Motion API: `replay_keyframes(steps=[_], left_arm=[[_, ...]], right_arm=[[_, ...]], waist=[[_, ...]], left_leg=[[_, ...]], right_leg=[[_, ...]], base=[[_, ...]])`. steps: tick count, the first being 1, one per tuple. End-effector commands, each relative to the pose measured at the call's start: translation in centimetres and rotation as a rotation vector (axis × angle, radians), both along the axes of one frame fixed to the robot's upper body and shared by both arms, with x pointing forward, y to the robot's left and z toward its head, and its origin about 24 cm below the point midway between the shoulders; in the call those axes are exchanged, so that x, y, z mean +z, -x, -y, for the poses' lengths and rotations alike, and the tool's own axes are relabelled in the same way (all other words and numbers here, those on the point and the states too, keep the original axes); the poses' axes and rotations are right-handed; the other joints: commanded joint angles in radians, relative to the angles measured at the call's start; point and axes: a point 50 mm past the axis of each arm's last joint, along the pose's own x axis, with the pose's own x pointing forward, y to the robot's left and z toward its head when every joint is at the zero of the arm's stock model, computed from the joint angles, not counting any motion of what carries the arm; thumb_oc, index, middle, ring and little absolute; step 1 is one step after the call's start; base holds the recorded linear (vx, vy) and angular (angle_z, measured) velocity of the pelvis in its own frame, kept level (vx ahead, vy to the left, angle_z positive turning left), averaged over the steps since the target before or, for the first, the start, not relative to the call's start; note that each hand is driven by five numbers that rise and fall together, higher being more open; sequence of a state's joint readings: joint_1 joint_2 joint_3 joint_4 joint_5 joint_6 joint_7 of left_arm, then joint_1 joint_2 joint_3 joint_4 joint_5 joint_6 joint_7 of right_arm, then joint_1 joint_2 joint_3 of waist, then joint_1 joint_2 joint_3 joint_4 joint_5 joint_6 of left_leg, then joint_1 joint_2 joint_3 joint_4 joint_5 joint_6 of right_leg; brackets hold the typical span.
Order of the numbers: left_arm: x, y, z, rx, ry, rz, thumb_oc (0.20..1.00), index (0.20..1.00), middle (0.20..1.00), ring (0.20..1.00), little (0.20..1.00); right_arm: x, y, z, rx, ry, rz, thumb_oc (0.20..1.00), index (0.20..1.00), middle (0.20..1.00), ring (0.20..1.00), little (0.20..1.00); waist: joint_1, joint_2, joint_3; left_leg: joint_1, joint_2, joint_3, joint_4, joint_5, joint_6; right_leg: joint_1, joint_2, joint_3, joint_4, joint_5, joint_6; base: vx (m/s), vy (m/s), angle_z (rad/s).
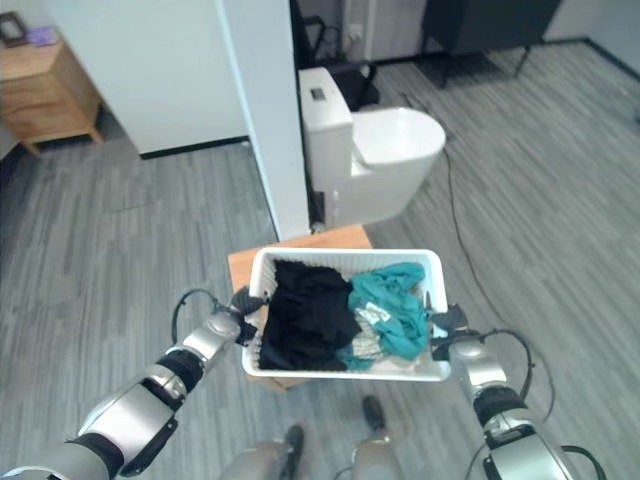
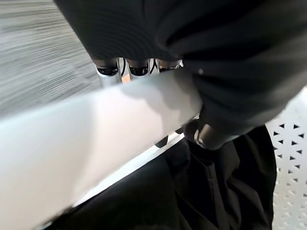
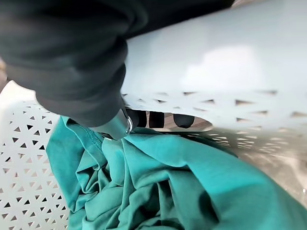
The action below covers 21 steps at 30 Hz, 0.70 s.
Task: Grab the laundry basket,head to the washer,open it,put in the laundry and shut it.
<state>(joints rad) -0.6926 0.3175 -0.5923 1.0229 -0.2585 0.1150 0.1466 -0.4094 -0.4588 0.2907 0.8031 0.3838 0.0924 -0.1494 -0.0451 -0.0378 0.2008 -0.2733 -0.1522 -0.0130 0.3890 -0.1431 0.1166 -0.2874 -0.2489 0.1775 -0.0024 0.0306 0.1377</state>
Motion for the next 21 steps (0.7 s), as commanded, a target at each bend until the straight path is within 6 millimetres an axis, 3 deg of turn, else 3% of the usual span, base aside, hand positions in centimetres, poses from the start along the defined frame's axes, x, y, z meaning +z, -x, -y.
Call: replay_keyframes(steps=[1,2,3,4,5,9,10,12,13,18,21], left_arm=[[5.0,-2.4,1.7,-0.120,0.144,0.198,0.200,0.200,0.200,0.200,0.200],[5.0,-2.4,1.7,-0.120,0.144,0.198,0.200,0.200,0.200,0.200,0.200],[4.9,-2.4,1.6,-0.121,0.141,0.193,0.200,0.200,0.200,0.200,0.200],[4.9,-2.5,1.2,-0.104,0.139,0.185,0.200,0.200,0.200,0.200,0.200],[5.0,-2.5,1.0,-0.093,0.138,0.187,0.200,0.200,0.200,0.200,0.200],[4.6,-2.4,0.6,-0.066,0.148,0.178,0.200,0.200,0.200,0.200,0.200],[4.0,-2.0,0.1,-0.040,0.167,0.170,0.200,0.200,0.200,0.200,0.200],[3.9,-1.9,0.0,-0.029,0.182,0.171,0.200,0.200,0.200,0.200,0.200],[3.4,-1.6,-0.3,-0.015,0.191,0.162,0.200,0.200,0.200,0.200,0.200],[2.3,-0.7,-0.9,0.028,0.224,0.144,0.200,0.200,0.200,0.200,0.200],[1.4,-0.3,-0.5,0.011,0.208,0.111,0.200,0.200,0.200,0.200,0.200]], right_arm=[[5.3,-4.1,-3.8,0.196,-0.102,0.233,0.200,0.200,0.200,0.200,0.200],[5.3,-4.1,-3.8,0.196,-0.102,0.233,0.200,0.200,0.200,0.200,0.200],[4.9,-4.0,-4.0,0.198,-0.114,0.216,0.200,0.200,0.200,0.200,0.200],[4.4,-3.9,-4.5,0.207,-0.137,0.201,0.200,0.200,0.200,0.200,0.200],[4.3,-3.9,-4.6,0.211,-0.144,0.194,0.200,0.200,0.200,0.200,0.200],[3.9,-3.9,-5.0,0.219,-0.154,0.178,0.200,0.200,0.200,0.200,0.200],[3.8,-4.1,-5.5,0.229,-0.158,0.171,0.200,0.200,0.200,0.200,0.200],[3.8,-4.3,-5.9,0.245,-0.150,0.166,0.200,0.200,0.200,0.200,0.200],[4.0,-4.5,-6.4,0.263,-0.131,0.163,0.200,0.200,0.200,0.200,0.200],[3.1,-3.7,-5.9,0.270,-0.125,0.138,0.200,0.200,0.200,0.200,0.200],[2.1,-2.7,-4.0,0.231,-0.099,0.102,0.200,0.200,0.200,0.200,0.200]], waist=[[0.089,0.028,0.007],[0.088,0.025,0.006],[0.093,0.028,-0.005],[0.105,0.036,-0.027],[0.109,0.038,-0.036],[0.133,0.038,-0.047],[0.152,0.034,-0.050],[0.163,0.031,-0.052],[0.174,0.027,-0.048],[0.130,0.030,-0.039],[0.094,0.032,-0.035]], left_leg=[[0.110,0.078,0.012,-0.062,-0.040,-0.078],[0.110,0.075,0.012,-0.066,-0.036,-0.078],[0.127,0.078,0.025,-0.115,-0.018,-0.076],[0.146,0.095,0.066,-0.184,0.023,-0.063],[0.146,0.104,0.078,-0.204,0.031,-0.062],[0.144,0.129,0.148,-0.227,0.053,-0.060],[0.131,0.148,0.211,-0.233,0.067,-0.067],[0.118,0.157,0.242,-0.237,0.080,-0.073],[0.121,0.173,0.288,-0.252,0.090,-0.079],[0.121,0.209,0.304,-0.241,0.115,-0.091],[0.141,0.225,0.288,-0.265,0.140,-0.111]], right_leg=[[0.079,0.014,-0.210,0.117,0.097,0.070],[0.077,0.012,-0.210,0.118,0.097,0.070],[0.107,0.035,-0.215,0.136,0.064,0.058],[0.140,0.079,-0.236,0.249,0.004,0.053],[0.154,0.086,-0.249,0.246,-0.017,0.048],[0.228,0.080,-0.320,0.214,-0.057,0.043],[0.264,0.075,-0.381,0.174,-0.070,0.041],[0.271,0.075,-0.407,0.147,-0.067,0.040],[0.266,0.074,-0.442,0.118,-0.066,0.033],[0.254,0.134,-0.369,0.110,-0.091,0.003],[0.270,0.173,-0.334,0.069,-0.084,-0.013]], base=[[-0.15,0.222,-2.00],[-0.15,0.143,-1.50],[-0.20,0.144,-1.09],[-0.25,0.163,-0.85],[-0.19,0.112,-1.01],[-0.18,0.010,-0.89],[-0.30,-0.037,-0.96],[-0.21,-0.060,-1.26],[-0.12,-0.069,-1.68],[-0.09,-0.165,-0.65],[-0.04,-0.188,-0.53]])
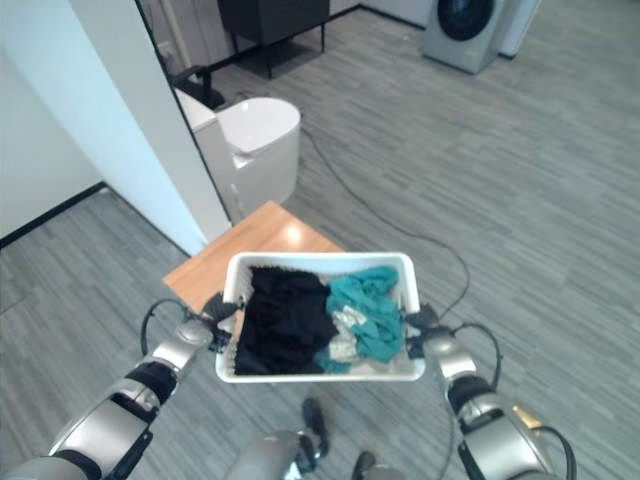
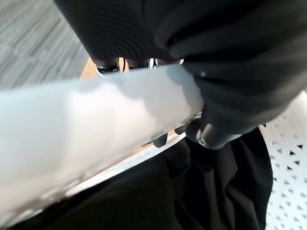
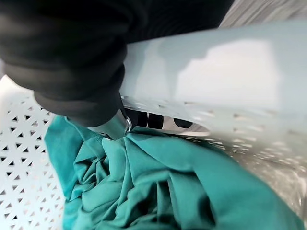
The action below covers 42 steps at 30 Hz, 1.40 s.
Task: Grab the laundry basket,head to the washer,open it,put in the laundry and shut it.
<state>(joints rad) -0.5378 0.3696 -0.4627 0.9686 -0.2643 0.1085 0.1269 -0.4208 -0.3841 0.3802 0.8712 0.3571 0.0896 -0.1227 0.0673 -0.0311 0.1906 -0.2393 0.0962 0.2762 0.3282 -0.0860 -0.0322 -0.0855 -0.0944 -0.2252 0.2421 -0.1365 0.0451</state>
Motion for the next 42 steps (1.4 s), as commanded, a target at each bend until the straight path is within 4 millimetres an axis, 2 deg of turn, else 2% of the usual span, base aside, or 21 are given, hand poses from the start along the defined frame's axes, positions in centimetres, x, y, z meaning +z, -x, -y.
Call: replay_keyframes(steps=[1,2,4,7,8,9,12,13,17,23,29,30,31,32,33,35,37,39,40,41,42], left_arm=[[3.5,-3.0,3.1,-0.095,0.132,0.175,0.200,0.200,0.200,0.200,0.200],[3.5,-3.0,3.1,-0.095,0.132,0.175,0.200,0.200,0.200,0.200,0.200],[3.0,-2.8,3.0,-0.073,0.136,0.161,0.200,0.200,0.200,0.200,0.200],[3.1,-3.0,3.0,-0.063,0.147,0.162,0.200,0.200,0.200,0.200,0.200],[3.1,-3.0,3.0,-0.063,0.147,0.162,0.200,0.200,0.200,0.200,0.200],[2.9,-2.8,3.1,-0.072,0.159,0.151,0.200,0.200,0.200,0.200,0.200],[3.1,-2.9,2.3,-0.047,0.147,0.156,0.200,0.200,0.200,0.200,0.200],[2.6,-2.6,1.9,-0.025,0.147,0.142,0.200,0.200,0.200,0.200,0.200],[2.1,-1.9,1.0,0.008,0.147,0.139,0.200,0.200,0.200,0.200,0.200],[1.7,-1.3,-0.2,0.022,0.139,0.120,0.200,0.200,0.200,0.200,0.200],[1.5,-1.4,0.3,0.015,0.141,0.103,0.200,0.200,0.200,0.200,0.200],[1.6,-1.6,0.4,0.015,0.142,0.103,0.200,0.200,0.200,0.200,0.200],[1.6,-1.7,0.6,0.012,0.147,0.103,0.200,0.200,0.200,0.200,0.200],[1.7,-1.7,0.6,0.011,0.147,0.103,0.200,0.200,0.200,0.200,0.200],[1.6,-1.8,0.9,0.012,0.157,0.099,0.200,0.200,0.200,0.200,0.200],[1.6,-1.9,1.5,0.006,0.166,0.100,0.200,0.200,0.200,0.200,0.200],[1.4,-1.9,1.7,-0.005,0.162,0.086,0.200,0.200,0.200,0.200,0.200],[1.4,-1.9,1.6,-0.004,0.153,0.080,0.200,0.200,0.200,0.200,0.200],[1.4,-1.9,1.4,0.008,0.147,0.079,0.200,0.200,0.200,0.200,0.200],[1.4,-1.9,1.2,0.014,0.145,0.081,0.200,0.200,0.200,0.200,0.200],[1.4,-1.9,1.2,0.015,0.145,0.081,0.200,0.200,0.200,0.200,0.200]], right_arm=[[4.5,-3.1,0.0,0.108,-0.081,0.190,0.200,0.200,0.200,0.200,0.200],[4.5,-3.2,0.0,0.108,-0.081,0.191,0.200,0.200,0.200,0.200,0.200],[5.0,-3.4,0.6,0.099,-0.058,0.206,0.200,0.200,0.200,0.200,0.200],[5.5,-4.0,0.5,0.105,-0.047,0.219,0.200,0.200,0.200,0.200,0.200],[5.5,-4.0,0.5,0.105,-0.047,0.219,0.200,0.200,0.200,0.200,0.200],[5.8,-4.5,0.0,0.117,-0.045,0.217,0.200,0.200,0.200,0.200,0.200],[6.1,-4.8,-1.0,0.141,-0.049,0.236,0.200,0.200,0.200,0.200,0.200],[5.6,-4.5,-1.9,0.149,-0.078,0.228,0.200,0.200,0.200,0.200,0.200],[5.5,-4.3,-2.4,0.162,-0.100,0.234,0.200,0.200,0.200,0.200,0.200],[5.3,-4.4,-1.8,0.145,-0.091,0.207,0.200,0.200,0.200,0.200,0.200],[5.2,-4.2,-0.7,0.095,-0.108,0.200,0.200,0.200,0.200,0.200,0.200],[5.3,-4.1,-0.3,0.083,-0.116,0.208,0.200,0.200,0.200,0.200,0.200],[5.4,-4.0,0.0,0.078,-0.116,0.217,0.200,0.200,0.200,0.200,0.200],[5.4,-4.0,0.0,0.078,-0.116,0.217,0.200,0.200,0.200,0.200,0.200],[5.4,-3.8,0.4,0.073,-0.105,0.221,0.200,0.200,0.200,0.200,0.200],[5.2,-3.7,0.8,0.063,-0.096,0.214,0.200,0.200,0.200,0.200,0.200],[5.2,-3.6,1.1,0.050,-0.091,0.210,0.200,0.200,0.200,0.200,0.200],[5.0,-3.5,1.3,0.045,-0.087,0.203,0.200,0.200,0.200,0.200,0.200],[4.8,-3.5,1.1,0.047,-0.087,0.196,0.200,0.200,0.200,0.200,0.200],[4.6,-3.5,0.9,0.048,-0.092,0.191,0.200,0.200,0.200,0.200,0.200],[4.6,-3.5,0.8,0.048,-0.092,0.191,0.200,0.200,0.200,0.200,0.200]], waist=[[-0.031,0.024,-0.022],[-0.030,0.024,-0.025],[-0.032,0.019,-0.012],[-0.003,0.005,0.006],[-0.003,0.005,0.005],[0.007,0.012,-0.006],[0.000,0.023,-0.020],[-0.018,0.027,-0.038],[-0.035,0.028,-0.054],[-0.068,0.025,-0.069],[-0.089,0.024,-0.074],[-0.097,0.018,-0.068],[-0.104,0.002,-0.056],[-0.104,0.003,-0.056],[-0.101,-0.010,-0.032],[-0.097,-0.011,-0.013],[-0.096,-0.005,-0.011],[-0.089,0.008,-0.015],[-0.074,0.025,-0.015],[-0.064,0.036,-0.014],[-0.063,0.031,-0.012]], left_leg=[[0.116,-0.018,-0.030,-0.213,0.095,0.025],[0.113,-0.017,-0.030,-0.215,0.098,0.024],[0.105,-0.026,-0.117,-0.174,0.090,0.008],[0.094,-0.123,-0.313,-0.108,0.053,-0.001],[0.094,-0.123,-0.313,-0.108,0.053,-0.001],[0.096,-0.179,-0.359,-0.128,0.047,0.020],[0.104,-0.184,-0.348,-0.149,0.059,0.030],[0.142,-0.178,-0.336,-0.203,0.066,0.038],[0.172,-0.165,-0.323,-0.254,0.077,0.044],[0.209,-0.136,-0.279,-0.284,0.077,0.041],[0.215,-0.125,-0.271,-0.260,0.055,0.029],[0.202,-0.128,-0.265,-0.208,0.039,0.020],[0.154,-0.128,-0.258,-0.081,0.013,0.007],[0.148,-0.126,-0.259,-0.071,0.009,0.007],[0.081,-0.127,-0.268,0.085,0.031,-0.011],[0.026,-0.135,-0.277,0.174,0.063,-0.016],[-0.018,-0.142,-0.272,0.133,0.070,-0.011],[-0.064,-0.146,-0.259,0.025,0.092,0.004],[-0.092,-0.140,-0.256,-0.106,0.173,0.006],[-0.124,-0.133,-0.253,-0.182,0.194,0.003],[-0.116,-0.138,-0.250,-0.191,0.197,0.005]], right_leg=[[0.076,0.041,0.090,-0.192,0.091,0.069],[0.072,0.042,0.091,-0.194,0.094,0.068],[0.074,0.060,0.123,-0.191,0.096,0.060],[0.079,0.079,0.182,-0.202,0.119,0.052],[0.079,0.079,0.182,-0.202,0.119,0.052],[0.090,0.105,0.237,-0.226,0.138,0.048],[0.088,0.127,0.268,-0.214,0.135,0.046],[0.089,0.133,0.287,-0.215,0.137,0.043],[0.077,0.143,0.307,-0.210,0.133,0.040],[0.076,0.155,0.332,-0.202,0.125,0.029],[0.080,0.162,0.332,-0.183,0.107,0.019],[0.078,0.162,0.336,-0.173,0.104,0.016],[0.085,0.155,0.340,-0.162,0.102,0.007],[0.083,0.157,0.339,-0.162,0.102,0.006],[0.098,0.154,0.340,-0.151,0.105,-0.005],[0.115,0.153,0.337,-0.142,0.096,-0.014],[0.123,0.150,0.334,-0.140,0.082,-0.012],[0.136,0.160,0.343,-0.139,0.070,-0.009],[0.161,0.182,0.364,-0.141,0.054,-0.011],[0.180,0.198,0.378,-0.147,0.041,-0.012],[0.185,0.193,0.379,-0.147,0.038,-0.011]], base=[[-0.04,-0.151,-0.13],[-0.05,-0.226,-0.11],[-0.04,-0.190,-0.25],[-0.02,-0.130,-0.45],[0.02,-0.134,-0.82],[0.04,-0.081,-0.97],[0.07,0.011,-0.76],[0.08,0.062,-0.51],[0.06,0.035,-0.27],[0.07,-0.018,-0.30],[0.06,-0.049,-0.02],[0.06,-0.136,-0.02],[0.04,-0.119,-0.01],[0.04,-0.168,0.04],[0.03,-0.124,0.04],[0.08,-0.104,0.02],[0.12,-0.004,0.04],[0.26,0.058,-0.01],[0.38,0.096,-0.06],[0.31,0.076,-0.12],[0.34,0.062,-0.09]])
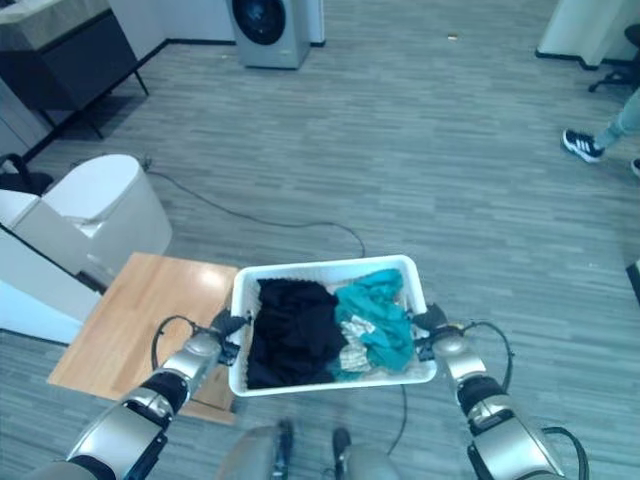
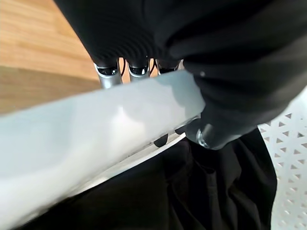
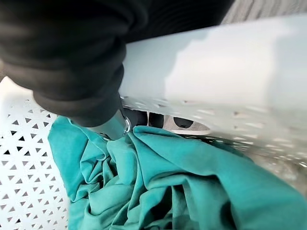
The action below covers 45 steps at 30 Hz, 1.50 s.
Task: Grab the laundry basket,head to the washer,open it,put in the laundry and shut it.
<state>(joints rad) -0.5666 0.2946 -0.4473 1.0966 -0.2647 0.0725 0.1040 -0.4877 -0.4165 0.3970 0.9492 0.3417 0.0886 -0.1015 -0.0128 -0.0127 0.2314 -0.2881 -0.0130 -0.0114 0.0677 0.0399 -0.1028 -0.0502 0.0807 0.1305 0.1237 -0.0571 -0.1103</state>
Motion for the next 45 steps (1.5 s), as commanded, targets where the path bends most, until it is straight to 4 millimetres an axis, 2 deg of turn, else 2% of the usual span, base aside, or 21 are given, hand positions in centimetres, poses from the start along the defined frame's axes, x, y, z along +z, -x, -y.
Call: replay_keyframes(steps=[1,4,8,9,10,12,15,17,19,20,24,26,29,31,33,34,37,39,42,44,45], left_arm=[[2.9,-2.3,-0.7,0.029,0.091,0.140,0.200,0.200,0.200,0.200,0.200],[2.6,-1.8,-1.8,0.070,0.089,0.133,0.200,0.200,0.200,0.200,0.200],[2.2,-1.4,-2.3,0.084,0.085,0.124,0.200,0.200,0.200,0.200,0.200],[2.0,-1.1,-2.7,0.090,0.076,0.118,0.200,0.200,0.200,0.200,0.200],[2.0,-1.0,-3.0,0.092,0.063,0.115,0.200,0.200,0.200,0.200,0.200],[2.2,-1.1,-3.0,0.086,0.055,0.120,0.200,0.200,0.200,0.200,0.200],[2.2,-1.1,-3.1,0.087,0.050,0.115,0.200,0.200,0.200,0.200,0.200],[2.4,-1.4,-2.9,0.073,0.043,0.118,0.200,0.200,0.200,0.200,0.200],[2.5,-1.5,-2.9,0.070,0.042,0.118,0.200,0.200,0.200,0.200,0.200],[2.6,-1.6,-2.9,0.068,0.035,0.120,0.200,0.200,0.200,0.200,0.200],[2.2,-1.4,-2.6,0.047,0.034,0.110,0.200,0.200,0.200,0.200,0.200],[1.6,-0.8,-2.6,0.054,0.039,0.098,0.200,0.200,0.200,0.200,0.200],[0.7,-0.1,-2.3,0.056,0.051,0.060,0.200,0.200,0.200,0.200,0.200],[0.1,0.3,-1.9,0.078,0.095,0.045,0.200,0.200,0.200,0.200,0.200],[-0.4,0.6,-1.6,0.110,0.133,0.029,0.200,0.200,0.200,0.200,0.200],[-0.3,0.5,-1.6,0.105,0.138,0.029,0.200,0.200,0.200,0.200,0.200],[0.2,0.0,-1.6,0.106,0.144,0.036,0.200,0.200,0.200,0.200,0.200],[0.2,0.0,-1.8,0.120,0.140,0.034,0.200,0.200,0.200,0.200,0.200],[0.5,-0.5,-1.1,0.097,0.140,0.039,0.200,0.200,0.200,0.200,0.200],[0.4,-0.3,-1.3,0.099,0.138,0.043,0.200,0.200,0.200,0.200,0.200],[0.4,-0.3,-1.3,0.099,0.138,0.043,0.200,0.200,0.200,0.200,0.200]], right_arm=[[3.3,-2.4,-1.1,0.052,-0.159,0.182,0.200,0.200,0.200,0.200,0.200],[2.9,-2.7,-3.2,0.104,-0.181,0.158,0.200,0.200,0.200,0.200,0.200],[2.5,-2.7,-4.6,0.106,-0.234,0.152,0.200,0.200,0.200,0.200,0.200],[2.0,-2.5,-5.1,0.095,-0.269,0.140,0.200,0.200,0.200,0.200,0.200],[2.0,-2.5,-6.0,0.101,-0.304,0.146,0.200,0.200,0.200,0.200,0.200],[2.0,-2.4,-6.7,0.118,-0.312,0.145,0.200,0.200,0.200,0.200,0.200],[1.6,-2.2,-6.8,0.115,-0.317,0.136,0.200,0.200,0.200,0.200,0.200],[1.7,-2.1,-6.5,0.124,-0.310,0.133,0.200,0.200,0.200,0.200,0.200],[1.8,-2.1,-6.5,0.125,-0.314,0.139,0.200,0.200,0.200,0.200,0.200],[1.9,-2.2,-6.3,0.120,-0.313,0.150,0.200,0.200,0.200,0.200,0.200],[1.9,-1.7,-5.1,0.087,-0.301,0.165,0.200,0.200,0.200,0.200,0.200],[1.5,-1.3,-4.5,0.076,-0.289,0.153,0.200,0.200,0.200,0.200,0.200],[1.2,-0.7,-3.3,0.059,-0.272,0.135,0.200,0.200,0.200,0.200,0.200],[0.9,-0.4,-2.5,0.032,-0.304,0.126,0.200,0.200,0.200,0.200,0.200],[0.6,0.1,-1.8,-0.017,-0.376,0.127,0.200,0.200,0.200,0.200,0.200],[0.8,0.1,-1.4,-0.022,-0.358,0.133,0.200,0.200,0.200,0.200,0.200],[1.0,0.0,-1.0,-0.039,-0.351,0.139,0.200,0.200,0.200,0.200,0.200],[1.0,0.0,-0.7,-0.054,-0.340,0.139,0.200,0.200,0.200,0.200,0.200],[1.1,-0.1,0.0,-0.078,-0.321,0.144,0.200,0.200,0.200,0.200,0.200],[1.0,0.0,-0.4,-0.050,-0.304,0.140,0.200,0.200,0.200,0.200,0.200],[1.0,0.0,-0.4,-0.050,-0.304,0.140,0.200,0.200,0.200,0.200,0.200]], waist=[[0.039,0.019,-0.058],[0.095,0.012,-0.092],[0.125,-0.010,-0.118],[0.138,-0.021,-0.125],[0.135,-0.017,-0.119],[0.114,0.006,-0.096],[0.088,0.031,-0.080],[0.047,0.047,-0.074],[0.028,0.043,-0.062],[0.013,0.031,-0.059],[-0.045,0.007,-0.064],[-0.058,0.009,-0.078],[-0.083,0.002,-0.124],[-0.097,0.020,-0.144],[-0.110,0.030,-0.147],[-0.114,0.008,-0.140],[-0.092,-0.021,-0.113],[-0.086,-0.029,-0.107],[-0.056,-0.026,-0.104],[-0.015,-0.008,-0.091],[-0.015,-0.010,-0.092]], left_leg=[[-0.083,-0.022,0.039,0.012,0.101,0.074],[-0.040,-0.051,-0.034,0.031,0.110,0.102],[-0.027,-0.065,-0.005,0.072,0.069,0.123],[-0.013,-0.071,0.031,0.118,0.017,0.140],[0.025,-0.077,0.037,0.133,-0.020,0.152],[0.088,-0.069,0.032,0.115,-0.037,0.162],[0.148,-0.059,0.015,0.093,-0.055,0.175],[0.233,-0.072,-0.028,0.050,-0.073,0.177],[0.266,-0.085,-0.039,0.040,-0.087,0.173],[0.299,-0.106,-0.048,0.032,-0.115,0.166],[0.421,-0.126,-0.109,0.029,-0.202,0.136],[0.471,-0.115,-0.132,0.035,-0.220,0.126],[0.532,-0.090,-0.169,0.073,-0.219,0.102],[0.524,-0.061,-0.188,0.172,-0.144,0.061],[0.421,-0.051,-0.166,0.425,0.043,-0.022],[0.356,-0.041,-0.116,0.535,0.106,-0.044],[0.249,-0.040,-0.038,0.737,0.088,-0.020],[0.203,-0.027,0.004,0.762,0.079,-0.005],[0.058,-0.032,0.092,0.546,0.024,0.038],[0.034,-0.047,0.079,0.263,0.011,0.073],[0.036,-0.048,0.079,0.256,0.016,0.073]], right_leg=[[0.191,0.029,0.049,-0.035,-0.063,0.141],[0.249,0.001,0.108,-0.042,-0.104,0.158],[0.255,-0.052,0.119,-0.002,-0.116,0.196],[0.219,-0.082,0.108,0.110,-0.049,0.259],[0.142,-0.078,0.087,0.296,0.107,0.305],[0.059,-0.051,0.038,0.456,0.199,0.323],[-0.026,-0.049,-0.024,0.560,0.172,0.306],[-0.154,-0.023,-0.034,0.474,0.090,0.256],[-0.171,-0.041,-0.065,0.396,0.051,0.247],[-0.193,-0.062,-0.097,0.239,0.049,0.248],[-0.252,-0.096,-0.075,-0.136,0.165,0.286],[-0.265,-0.101,-0.104,-0.152,0.194,0.292],[-0.221,-0.078,-0.049,-0.113,0.239,0.262],[-0.186,-0.054,-0.051,-0.089,0.223,0.232],[-0.122,-0.049,-0.074,-0.079,0.188,0.198],[-0.083,-0.064,-0.078,-0.085,0.177,0.181],[-0.027,-0.068,-0.072,-0.085,0.148,0.152],[-0.005,-0.063,-0.071,-0.085,0.131,0.143],[0.081,-0.049,-0.060,-0.110,0.091,0.145],[0.139,-0.018,-0.030,-0.119,0.054,0.152],[0.137,-0.020,-0.030,-0.119,0.056,0.152]], base=[[0.23,0.038,-0.16],[0.42,0.161,-0.48],[0.37,0.169,-0.96],[0.59,0.253,-0.76],[0.53,0.238,-0.75],[0.28,0.158,-0.39],[0.27,0.198,0.21],[0.40,0.150,0.20],[0.27,0.044,0.18],[0.29,0.004,0.22],[0.60,-0.060,0.40],[0.48,-0.105,0.64],[0.51,-0.160,0.47],[0.45,-0.169,0.36],[0.38,-0.199,0.30],[0.25,-0.173,0.27],[0.19,-0.225,0.38],[0.22,-0.178,-0.18],[0.38,-0.104,-0.15],[0.40,-0.002,-0.20],[0.29,0.031,-0.44]])
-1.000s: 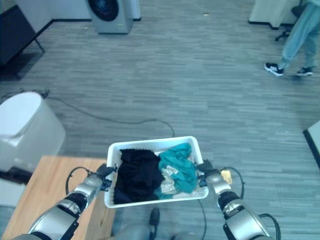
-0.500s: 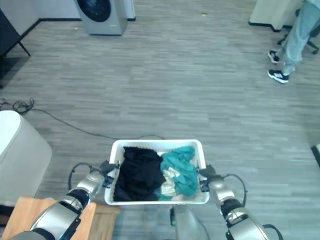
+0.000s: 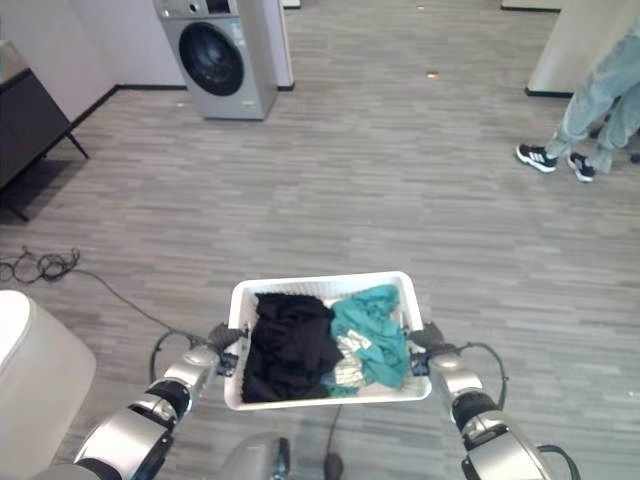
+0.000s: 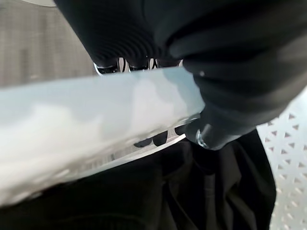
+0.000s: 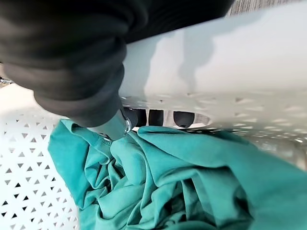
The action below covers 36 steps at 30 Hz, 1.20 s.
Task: Grab the laundry basket,head to the washer,open it,put in the laundry and shut it.
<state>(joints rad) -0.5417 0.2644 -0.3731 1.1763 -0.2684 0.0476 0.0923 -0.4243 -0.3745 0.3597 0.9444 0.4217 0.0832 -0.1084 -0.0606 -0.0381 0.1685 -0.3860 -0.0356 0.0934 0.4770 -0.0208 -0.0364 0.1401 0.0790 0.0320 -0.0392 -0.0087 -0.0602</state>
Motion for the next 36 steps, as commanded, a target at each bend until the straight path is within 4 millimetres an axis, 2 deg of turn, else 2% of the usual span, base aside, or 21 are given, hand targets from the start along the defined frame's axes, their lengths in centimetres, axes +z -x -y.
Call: replay_keyframes(steps=[1,2,4,8,10,11,12,14,15,16,17,18,20,22,25,27,29,30,32,33,36], left_arm=[[1.9,-1.5,-0.9,0.032,0.084,0.099,0.200,0.200,0.200,0.200,0.200],[1.6,-1.1,-1.1,0.034,0.089,0.099,0.200,0.200,0.200,0.200,0.200],[1.2,-0.5,-1.8,0.051,0.087,0.084,0.200,0.200,0.200,0.200,0.200],[0.8,0.4,-2.9,0.090,0.088,0.085,0.200,0.200,0.200,0.200,0.200],[0.6,0.8,-3.1,0.077,0.071,0.088,0.200,0.200,0.200,0.200,0.200],[0.5,0.9,-3.0,0.077,0.071,0.086,0.200,0.200,0.200,0.200,0.200],[0.6,0.7,-2.6,0.066,0.072,0.091,0.200,0.200,0.200,0.200,0.200],[1.3,0.0,-2.2,0.045,0.067,0.123,0.200,0.200,0.200,0.200,0.200],[1.5,-0.2,-2.2,0.042,0.063,0.129,0.200,0.200,0.200,0.200,0.200],[1.5,-0.2,-2.2,0.042,0.063,0.130,0.200,0.200,0.200,0.200,0.200],[2.1,-0.9,-1.9,0.018,0.060,0.139,0.200,0.200,0.200,0.200,0.200],[2.1,-0.9,-1.9,0.019,0.060,0.139,0.200,0.200,0.200,0.200,0.200],[2.6,-1.6,-1.5,-0.012,0.042,0.145,0.200,0.200,0.200,0.200,0.200],[2.6,-1.7,-1.4,-0.020,0.031,0.146,0.200,0.200,0.200,0.200,0.200],[2.5,-1.7,-1.1,-0.067,-0.006,0.127,0.200,0.200,0.200,0.200,0.200],[2.4,-1.7,-0.7,-0.072,0.000,0.124,0.200,0.200,0.200,0.200,0.200],[1.8,-1.2,-0.4,-0.054,0.026,0.107,0.200,0.200,0.200,0.200,0.200],[1.6,-1.2,0.0,-0.062,0.034,0.096,0.200,0.200,0.200,0.200,0.200],[1.8,-1.5,0.2,-0.069,0.037,0.103,0.200,0.200,0.200,0.200,0.200],[2.1,-1.7,0.3,-0.072,0.038,0.114,0.200,0.200,0.200,0.200,0.200],[2.5,-2.2,0.7,-0.090,0.036,0.125,0.200,0.200,0.200,0.200,0.200]], right_arm=[[2.9,-1.7,0.1,0.019,-0.171,0.187,0.200,0.200,0.200,0.200,0.200],[2.7,-1.6,-0.1,0.031,-0.167,0.183,0.200,0.200,0.200,0.200,0.200],[2.2,-1.4,-0.4,0.038,-0.161,0.157,0.200,0.200,0.200,0.200,0.200],[2.0,-1.2,-1.3,0.046,-0.186,0.168,0.200,0.200,0.200,0.200,0.200],[1.6,-0.9,-1.7,0.043,-0.199,0.168,0.200,0.200,0.200,0.200,0.200],[1.5,-0.7,-1.8,0.043,-0.204,0.165,0.200,0.200,0.200,0.200,0.200],[1.3,-0.7,-1.8,0.047,-0.197,0.152,0.200,0.200,0.200,0.200,0.200],[2.0,-1.3,-2.5,0.069,-0.198,0.180,0.200,0.200,0.200,0.200,0.200],[2.0,-1.4,-2.8,0.065,-0.204,0.184,0.200,0.200,0.200,0.200,0.200],[2.0,-1.5,-2.8,0.065,-0.204,0.184,0.200,0.200,0.200,0.200,0.200],[2.4,-1.7,-2.7,0.077,-0.201,0.194,0.200,0.200,0.200,0.200,0.200],[2.4,-1.7,-2.7,0.077,-0.201,0.194,0.200,0.200,0.200,0.200,0.200],[2.9,-1.8,-2.0,0.063,-0.192,0.211,0.200,0.200,0.200,0.200,0.200],[2.8,-1.4,-1.4,0.062,-0.168,0.210,0.200,0.200,0.200,0.200,0.200],[2.5,-1.1,-0.8,0.112,-0.089,0.171,0.200,0.200,0.200,0.200,0.200],[3.1,-1.4,-0.5,0.114,-0.083,0.188,0.200,0.200,0.200,0.200,0.200],[3.4,-1.4,-0.2,0.132,-0.068,0.199,0.200,0.200,0.200,0.200,0.200],[3.8,-1.6,0.0,0.139,-0.047,0.211,0.200,0.200,0.200,0.200,0.200],[4.0,-1.6,-0.1,0.140,-0.045,0.224,0.200,0.200,0.200,0.200,0.200],[4.3,-1.7,-0.1,0.140,-0.044,0.240,0.200,0.200,0.200,0.200,0.200],[4.4,-1.7,0.1,0.128,-0.034,0.243,0.200,0.200,0.200,0.200,0.200]], waist=[[0.054,0.027,-0.028],[0.083,0.039,-0.026],[0.107,0.046,-0.034],[0.140,0.048,-0.079],[0.157,0.028,-0.104],[0.162,0.014,-0.109],[0.162,0.011,-0.100],[0.131,0.052,-0.054],[0.112,0.085,-0.041],[0.107,0.080,-0.037],[0.062,0.082,-0.024],[0.053,0.083,-0.016],[0.008,0.049,-0.015],[-0.024,0.035,-0.009],[-0.036,0.017,-0.032],[-0.048,0.014,-0.052],[-0.061,0.026,-0.067],[-0.067,0.030,-0.063],[-0.063,0.018,-0.054],[-0.050,-0.001,-0.039],[-0.027,-0.002,-0.031]], left_leg=[[0.132,-0.026,-0.065,-0.273,0.122,0.006],[0.113,-0.010,-0.094,-0.432,0.164,0.001],[0.102,0.016,-0.031,-0.526,0.206,-0.008],[0.125,0.009,-0.061,-0.472,0.234,0.017],[0.128,-0.013,-0.061,-0.410,0.175,0.047],[0.134,-0.034,-0.056,-0.379,0.140,0.062],[0.165,-0.051,-0.054,-0.352,0.096,0.078],[0.241,-0.036,-0.072,-0.361,0.064,0.094],[0.297,-0.023,-0.077,-0.375,0.044,0.102],[0.300,-0.030,-0.080,-0.375,0.043,0.102],[0.400,-0.060,-0.144,-0.402,-0.004,0.092],[0.410,-0.061,-0.152,-0.402,-0.006,0.093],[0.471,-0.101,-0.212,-0.409,-0.054,0.075],[0.546,-0.090,-0.253,-0.403,-0.109,0.056],[0.592,-0.078,-0.281,-0.375,-0.130,0.040],[0.614,-0.058,-0.295,-0.334,-0.128,0.024],[0.591,-0.035,-0.312,-0.169,-0.045,-0.026],[0.494,-0.015,-0.273,0.044,0.084,-0.081],[0.436,-0.018,-0.245,0.150,0.121,-0.087],[0.369,-0.015,-0.161,0.259,0.123,-0.065],[0.263,-0.003,-0.084,0.219,0.096,-0.048]], right_leg=[[-0.022,0.002,0.088,0.040,-0.006,0.101],[0.027,0.018,0.112,0.031,-0.033,0.098],[0.089,0.024,0.148,0.034,-0.081,0.091],[0.133,-0.008,0.199,0.053,-0.129,0.106],[0.124,-0.062,0.214,0.155,-0.145,0.146],[0.110,-0.086,0.213,0.221,-0.115,0.178],[0.023,-0.100,0.199,0.414,0.037,0.238],[-0.126,-0.050,0.135,0.668,0.159,0.261],[-0.202,-0.056,0.075,0.726,0.124,0.242],[-0.200,-0.062,0.072,0.734,0.116,0.242],[-0.328,-0.041,0.039,0.491,-0.012,0.185],[-0.315,-0.044,0.031,0.488,-0.015,0.185],[-0.374,-0.020,0.116,0.186,0.035,0.195],[-0.421,-0.070,0.086,0.033,0.112,0.235],[-0.381,-0.075,0.068,0.050,0.130,0.220],[-0.365,-0.054,0.108,0.079,0.157,0.200],[-0.338,-0.024,0.110,0.123,0.126,0.164],[-0.282,-0.023,0.089,0.128,0.099,0.138],[-0.249,-0.028,0.095,0.121,0.094,0.127],[-0.201,-0.033,0.091,0.111,0.074,0.107],[-0.146,-0.035,0.088,0.098,0.045,0.097]], base=[[0.42,0.025,-0.74],[0.57,0.041,-0.84],[0.53,0.063,-0.91],[0.52,0.202,-0.41],[0.58,0.262,-0.90],[0.48,0.180,-1.08],[0.42,0.164,-0.44],[0.40,0.290,0.18],[0.33,0.281,0.42],[0.69,0.233,0.26],[0.51,0.085,0.65],[0.79,0.077,0.74],[0.51,-0.040,0.93],[0.56,-0.116,1.03],[0.40,-0.157,0.91],[0.43,-0.193,0.21],[0.49,-0.238,0.20],[0.36,-0.203,0.06],[0.28,-0.220,0.22],[0.28,-0.246,0.21],[0.39,-0.168,-0.05]])
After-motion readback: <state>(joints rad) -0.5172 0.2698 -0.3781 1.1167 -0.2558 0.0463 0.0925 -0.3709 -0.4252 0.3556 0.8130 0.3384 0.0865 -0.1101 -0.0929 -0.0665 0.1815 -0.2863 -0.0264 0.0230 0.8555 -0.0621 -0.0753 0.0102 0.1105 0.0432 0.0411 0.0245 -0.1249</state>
